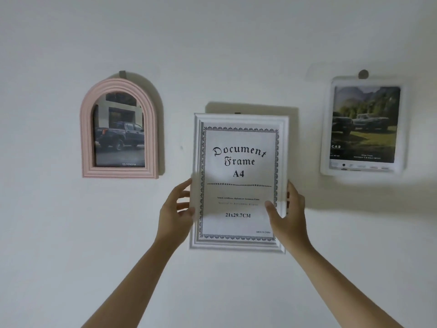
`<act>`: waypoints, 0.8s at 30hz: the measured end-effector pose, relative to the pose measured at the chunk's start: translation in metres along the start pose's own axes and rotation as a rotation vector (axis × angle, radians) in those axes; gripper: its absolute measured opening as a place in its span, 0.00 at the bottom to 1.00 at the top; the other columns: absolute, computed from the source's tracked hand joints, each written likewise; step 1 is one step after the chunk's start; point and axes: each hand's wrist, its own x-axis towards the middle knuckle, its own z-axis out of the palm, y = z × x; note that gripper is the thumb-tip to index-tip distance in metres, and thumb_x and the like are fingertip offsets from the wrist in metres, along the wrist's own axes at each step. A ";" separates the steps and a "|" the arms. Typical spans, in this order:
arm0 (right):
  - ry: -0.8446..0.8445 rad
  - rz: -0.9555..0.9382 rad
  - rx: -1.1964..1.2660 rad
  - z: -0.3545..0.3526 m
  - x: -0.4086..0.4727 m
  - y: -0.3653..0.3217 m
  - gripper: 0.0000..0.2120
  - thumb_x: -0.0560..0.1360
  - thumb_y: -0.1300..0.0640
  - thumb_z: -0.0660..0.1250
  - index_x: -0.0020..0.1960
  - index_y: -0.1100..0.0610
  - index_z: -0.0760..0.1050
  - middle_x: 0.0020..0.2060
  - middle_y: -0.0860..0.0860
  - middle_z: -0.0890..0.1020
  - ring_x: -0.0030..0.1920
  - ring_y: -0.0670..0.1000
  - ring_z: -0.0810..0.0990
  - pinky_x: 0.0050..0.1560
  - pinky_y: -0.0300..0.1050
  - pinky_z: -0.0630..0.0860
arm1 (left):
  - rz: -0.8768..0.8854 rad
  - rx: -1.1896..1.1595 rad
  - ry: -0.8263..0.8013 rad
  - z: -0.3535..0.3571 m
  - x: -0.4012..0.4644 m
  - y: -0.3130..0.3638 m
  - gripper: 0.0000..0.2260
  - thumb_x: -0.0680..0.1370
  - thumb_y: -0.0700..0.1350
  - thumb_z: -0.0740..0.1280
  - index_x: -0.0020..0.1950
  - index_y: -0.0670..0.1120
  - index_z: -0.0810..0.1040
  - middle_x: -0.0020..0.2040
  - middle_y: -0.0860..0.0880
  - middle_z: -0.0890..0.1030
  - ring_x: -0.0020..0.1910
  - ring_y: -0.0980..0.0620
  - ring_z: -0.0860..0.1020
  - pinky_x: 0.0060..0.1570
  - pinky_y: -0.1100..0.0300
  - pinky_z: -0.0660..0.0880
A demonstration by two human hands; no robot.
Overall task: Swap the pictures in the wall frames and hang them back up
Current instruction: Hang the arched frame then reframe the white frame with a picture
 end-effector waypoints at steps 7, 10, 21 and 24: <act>-0.035 0.008 0.112 -0.021 -0.011 -0.013 0.27 0.75 0.49 0.61 0.73 0.52 0.63 0.65 0.49 0.75 0.63 0.49 0.75 0.65 0.47 0.71 | -0.029 -0.023 -0.007 -0.017 -0.023 0.015 0.30 0.73 0.27 0.63 0.60 0.62 0.72 0.48 0.45 0.80 0.43 0.50 0.79 0.40 0.66 0.78; -0.041 0.031 0.209 -0.031 -0.043 -0.022 0.21 0.78 0.56 0.60 0.71 0.58 0.68 0.67 0.49 0.74 0.62 0.38 0.75 0.63 0.34 0.70 | -0.110 -0.097 -0.070 -0.036 -0.048 0.007 0.31 0.72 0.26 0.63 0.58 0.63 0.74 0.50 0.40 0.80 0.43 0.47 0.79 0.43 0.59 0.78; 0.028 0.372 0.366 -0.030 -0.223 -0.039 0.15 0.76 0.65 0.66 0.61 0.55 0.77 0.52 0.51 0.84 0.51 0.46 0.82 0.52 0.37 0.77 | -0.523 -0.189 -0.312 -0.108 -0.191 -0.047 0.28 0.73 0.26 0.63 0.61 0.58 0.73 0.50 0.38 0.81 0.45 0.45 0.78 0.51 0.51 0.75; 0.100 0.436 0.292 -0.021 -0.269 -0.054 0.15 0.76 0.68 0.64 0.60 0.54 0.76 0.47 0.45 0.82 0.44 0.35 0.81 0.45 0.27 0.74 | -0.606 -0.012 -0.360 -0.112 -0.226 -0.056 0.23 0.74 0.34 0.67 0.63 0.56 0.72 0.56 0.47 0.79 0.54 0.49 0.78 0.49 0.60 0.73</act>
